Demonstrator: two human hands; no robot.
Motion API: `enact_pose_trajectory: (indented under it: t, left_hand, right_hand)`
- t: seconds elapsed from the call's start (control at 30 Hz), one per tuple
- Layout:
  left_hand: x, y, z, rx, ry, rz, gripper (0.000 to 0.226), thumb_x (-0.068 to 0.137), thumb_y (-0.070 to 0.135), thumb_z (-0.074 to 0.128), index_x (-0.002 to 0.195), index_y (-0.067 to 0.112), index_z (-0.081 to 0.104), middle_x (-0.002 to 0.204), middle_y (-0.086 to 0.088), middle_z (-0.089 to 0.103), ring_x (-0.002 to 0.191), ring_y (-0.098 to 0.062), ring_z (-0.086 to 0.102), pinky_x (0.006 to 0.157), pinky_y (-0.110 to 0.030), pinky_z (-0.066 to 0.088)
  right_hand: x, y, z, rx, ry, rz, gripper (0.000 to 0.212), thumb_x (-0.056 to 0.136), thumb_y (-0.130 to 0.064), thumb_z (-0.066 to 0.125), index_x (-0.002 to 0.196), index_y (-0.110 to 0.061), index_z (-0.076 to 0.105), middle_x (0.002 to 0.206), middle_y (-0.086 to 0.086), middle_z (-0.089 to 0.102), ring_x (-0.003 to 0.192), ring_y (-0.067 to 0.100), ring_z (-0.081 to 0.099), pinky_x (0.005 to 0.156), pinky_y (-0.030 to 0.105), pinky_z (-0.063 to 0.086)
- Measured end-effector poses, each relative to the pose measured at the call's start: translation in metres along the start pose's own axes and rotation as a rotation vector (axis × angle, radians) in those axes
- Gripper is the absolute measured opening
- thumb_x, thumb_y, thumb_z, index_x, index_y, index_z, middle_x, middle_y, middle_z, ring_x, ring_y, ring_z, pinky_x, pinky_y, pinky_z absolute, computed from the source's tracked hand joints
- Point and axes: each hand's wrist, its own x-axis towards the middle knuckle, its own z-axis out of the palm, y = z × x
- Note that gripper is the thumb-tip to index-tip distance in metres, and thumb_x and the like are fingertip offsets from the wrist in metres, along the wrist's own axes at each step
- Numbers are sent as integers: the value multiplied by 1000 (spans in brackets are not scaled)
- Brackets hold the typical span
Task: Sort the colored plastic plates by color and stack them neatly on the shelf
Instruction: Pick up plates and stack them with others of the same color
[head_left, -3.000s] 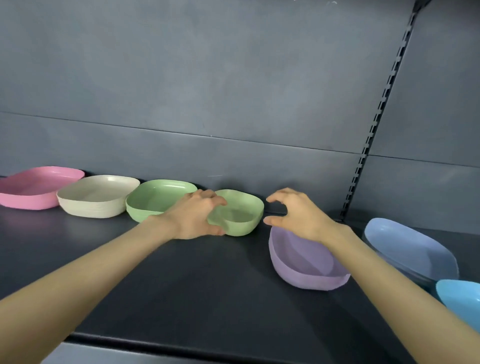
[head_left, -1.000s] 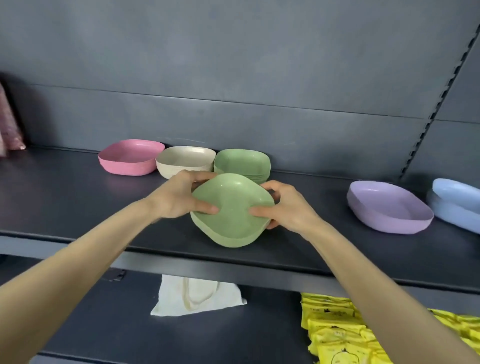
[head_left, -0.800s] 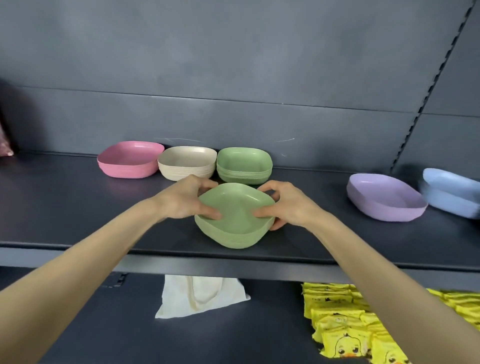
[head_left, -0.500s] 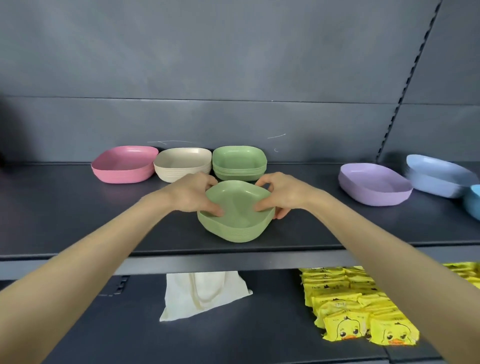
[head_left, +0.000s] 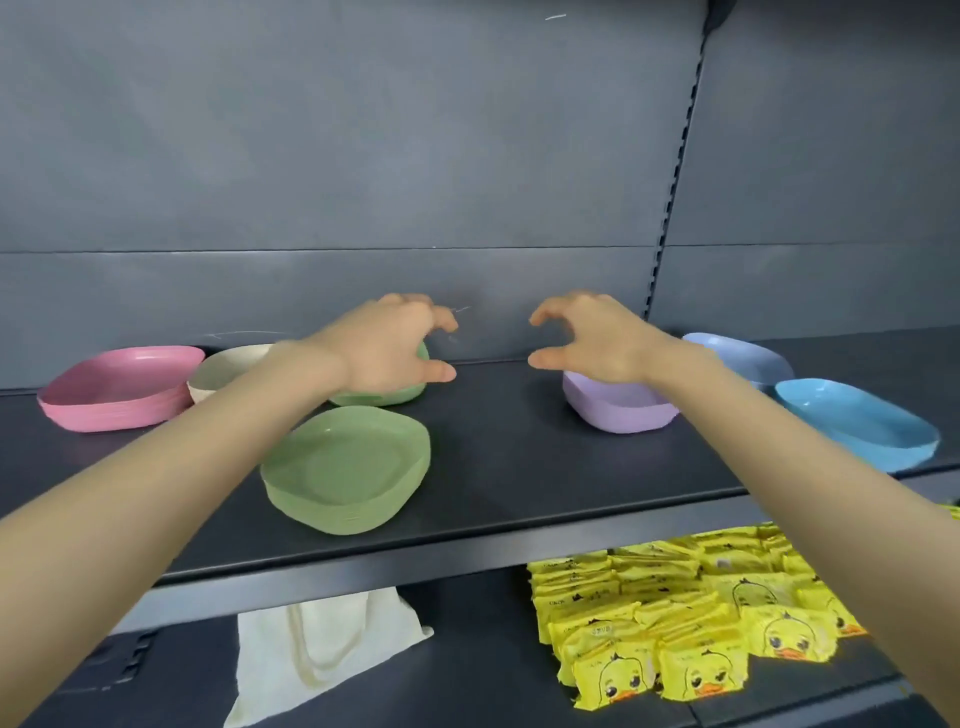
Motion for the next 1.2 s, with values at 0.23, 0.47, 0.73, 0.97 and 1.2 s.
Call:
enact_pose_trajectory:
  t: [0.23,0.47,0.73,0.97,1.2]
  left_hand:
    - [48,104,8,54,128,124,54,90,43,55,138,25,40,137,0,44,129,-21,36,103,-38,36]
    - [94,205,48,60,107,139,51,90,41,53,138,26,40,132,1,47,122,-21,41,98,-37,37]
    - [163,256,65,-2,87,130,51,90,41,54,137,25,41,132,1,47,122,-20,43,98,-35,37]
    - [242,251,95,-77,5,88,54,88,42,59,136,23,43,132,1,49,120,-20,47,99,-33,39]
    - [300,238,131,-185,-193,7,59,82,54,60,131,23,47,123,4,58,110,-16,54,96,-31,44]
  right_hand:
    - [-53,103,-46,-112,111,65,48,86,-29,64,130,-15,51,132,8,44,121,26,44,99,32,37]
    - [-98,214,-72,-155,61,116,42,88,-32,61,127,-19,51,128,4,45,113,25,46,95,37,40]
    - [-86,303,-84,-138,34,138,46,87,-33,62,129,-18,50,131,5,45,118,26,46,99,41,41]
    - [-39,362,-72,-87,-8,135,49,88,-36,61,132,-18,49,135,5,44,124,24,43,102,36,38]
    - [7,405,-51,93,-106,211,62,83,-42,66,135,-18,43,131,4,52,114,19,52,89,25,40]
